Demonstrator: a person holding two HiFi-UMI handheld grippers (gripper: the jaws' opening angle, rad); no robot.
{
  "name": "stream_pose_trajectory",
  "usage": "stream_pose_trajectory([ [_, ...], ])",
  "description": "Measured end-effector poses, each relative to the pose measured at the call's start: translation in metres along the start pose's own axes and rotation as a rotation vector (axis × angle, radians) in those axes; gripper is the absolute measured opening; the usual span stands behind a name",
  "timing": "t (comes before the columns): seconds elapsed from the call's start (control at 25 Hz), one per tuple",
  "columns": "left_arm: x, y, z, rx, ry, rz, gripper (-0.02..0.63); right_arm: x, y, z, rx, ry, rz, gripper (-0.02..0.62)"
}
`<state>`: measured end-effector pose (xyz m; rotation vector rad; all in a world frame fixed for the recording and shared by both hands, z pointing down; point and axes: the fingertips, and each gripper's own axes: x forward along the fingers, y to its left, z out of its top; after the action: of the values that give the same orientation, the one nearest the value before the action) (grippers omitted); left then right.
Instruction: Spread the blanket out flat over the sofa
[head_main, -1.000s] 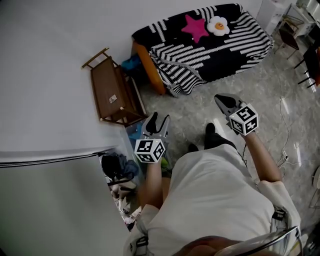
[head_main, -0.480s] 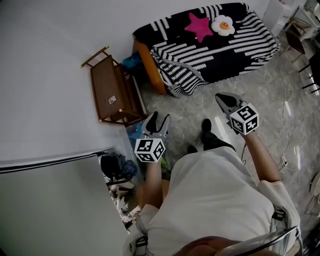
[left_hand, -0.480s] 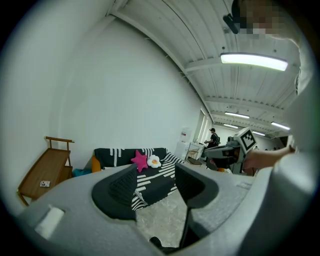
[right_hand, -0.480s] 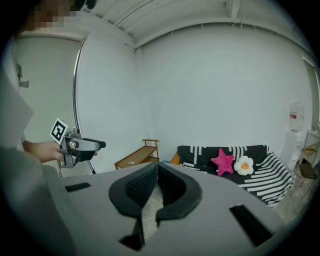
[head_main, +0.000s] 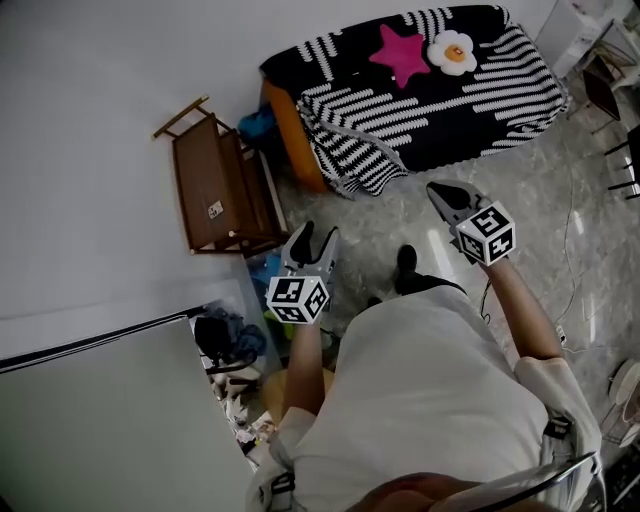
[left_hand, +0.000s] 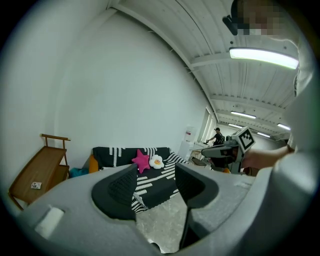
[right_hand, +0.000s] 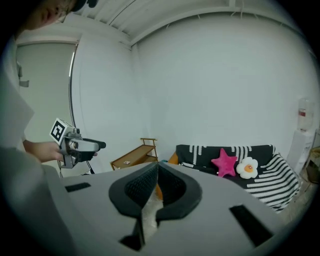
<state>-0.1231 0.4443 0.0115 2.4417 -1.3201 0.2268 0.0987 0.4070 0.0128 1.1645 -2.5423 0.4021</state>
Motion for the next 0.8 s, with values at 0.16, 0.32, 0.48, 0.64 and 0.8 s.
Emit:
stream_pose_trajectory([
  [0.16,0.032,0.003,0.005,-0.003,0.015,0.017,0.229,0.017,-0.033,0.002,0.009,0.011,0.020,0.006],
  [0.32,0.061,0.005,0.014,-0.010,0.023,0.044,0.229,0.032,-0.064,0.006,0.016,0.025,0.046,0.006],
  [0.48,0.086,0.004,0.020,-0.015,0.026,0.069,0.230,0.041,-0.090,0.011,0.010,0.027,0.072,0.006],
  [0.64,0.104,0.005,0.023,-0.035,0.022,0.092,0.232,0.051,-0.107,0.010,0.022,0.032,0.093,0.006],
  [0.8,0.117,0.008,0.027,-0.069,0.016,0.106,0.233,0.060,-0.119,0.007,0.043,0.043,0.107,0.006],
])
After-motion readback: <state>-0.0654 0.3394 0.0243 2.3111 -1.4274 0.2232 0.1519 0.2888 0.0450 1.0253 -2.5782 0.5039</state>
